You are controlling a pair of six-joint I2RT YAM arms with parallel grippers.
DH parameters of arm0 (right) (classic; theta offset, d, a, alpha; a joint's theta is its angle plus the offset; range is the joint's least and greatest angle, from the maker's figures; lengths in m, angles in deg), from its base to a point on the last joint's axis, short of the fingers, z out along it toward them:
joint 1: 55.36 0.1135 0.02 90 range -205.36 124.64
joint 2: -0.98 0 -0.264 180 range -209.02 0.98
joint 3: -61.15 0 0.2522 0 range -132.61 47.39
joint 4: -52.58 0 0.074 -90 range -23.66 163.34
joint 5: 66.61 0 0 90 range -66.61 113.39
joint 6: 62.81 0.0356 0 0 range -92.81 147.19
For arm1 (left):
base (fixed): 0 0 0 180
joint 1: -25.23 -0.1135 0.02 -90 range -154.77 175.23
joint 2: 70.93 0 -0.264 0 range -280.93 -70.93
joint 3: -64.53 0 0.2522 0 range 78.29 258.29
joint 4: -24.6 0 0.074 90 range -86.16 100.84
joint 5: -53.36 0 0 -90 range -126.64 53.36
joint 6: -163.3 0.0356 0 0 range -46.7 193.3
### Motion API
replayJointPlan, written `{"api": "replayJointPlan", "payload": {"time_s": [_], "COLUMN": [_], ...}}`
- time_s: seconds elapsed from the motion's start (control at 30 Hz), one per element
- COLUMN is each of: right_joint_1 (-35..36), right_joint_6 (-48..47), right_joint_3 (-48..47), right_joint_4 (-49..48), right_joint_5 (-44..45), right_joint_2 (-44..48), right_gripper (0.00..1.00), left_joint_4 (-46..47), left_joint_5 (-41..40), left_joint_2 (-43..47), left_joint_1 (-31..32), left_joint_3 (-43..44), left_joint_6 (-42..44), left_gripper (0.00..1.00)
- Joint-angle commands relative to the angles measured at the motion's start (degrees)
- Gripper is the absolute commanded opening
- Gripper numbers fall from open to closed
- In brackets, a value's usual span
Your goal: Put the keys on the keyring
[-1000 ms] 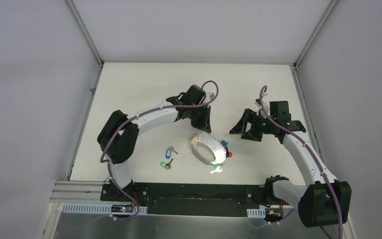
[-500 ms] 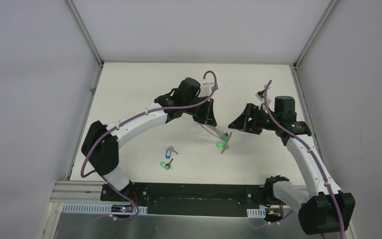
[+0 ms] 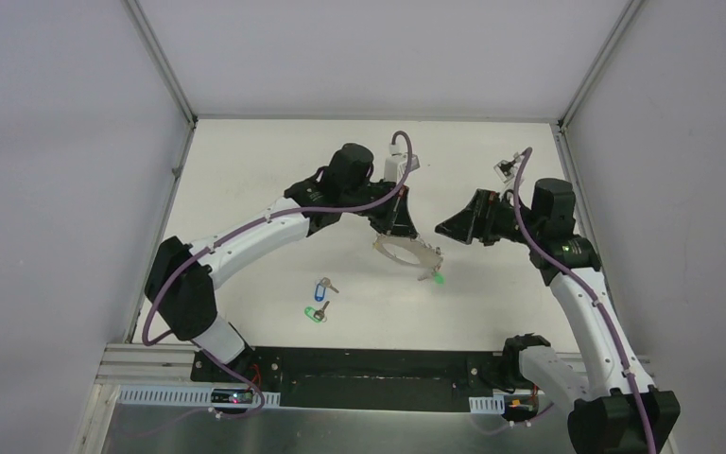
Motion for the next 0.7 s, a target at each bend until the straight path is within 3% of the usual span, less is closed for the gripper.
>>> {"api": "replayJointPlan", "payload": {"time_s": [0.0, 0.27, 0.47, 0.67], "right_joint_1": [-0.28, 0.55, 5.15, 8.85], "right_joint_6": [0.06, -0.86, -6.08, -10.84], "right_joint_3": [-0.5, 3.25, 8.99, 10.91], "right_joint_4": [-9.12, -21.91, -34.93, -37.1], "right_joint_5": [-1.46, -11.49, -13.35, -15.34], "right_joint_2": [2.41, 3.02, 8.93, 8.85], "right_gripper": [0.86, 0.85, 0.82, 0.77], "left_joint_4": [11.13, 21.95, 25.16, 27.32], "left_joint_5": [5.62, 6.49, 7.1, 8.07], "left_joint_2": [5.18, 10.98, 16.69, 20.83], "left_joint_1": [0.32, 0.32, 0.4, 0.45], "left_joint_3": [-2.58, -10.89, -16.14, -20.28], "left_joint_6": [3.83, 7.94, 14.24, 17.43], "left_gripper": [0.0, 0.0, 0.0, 0.0]}}
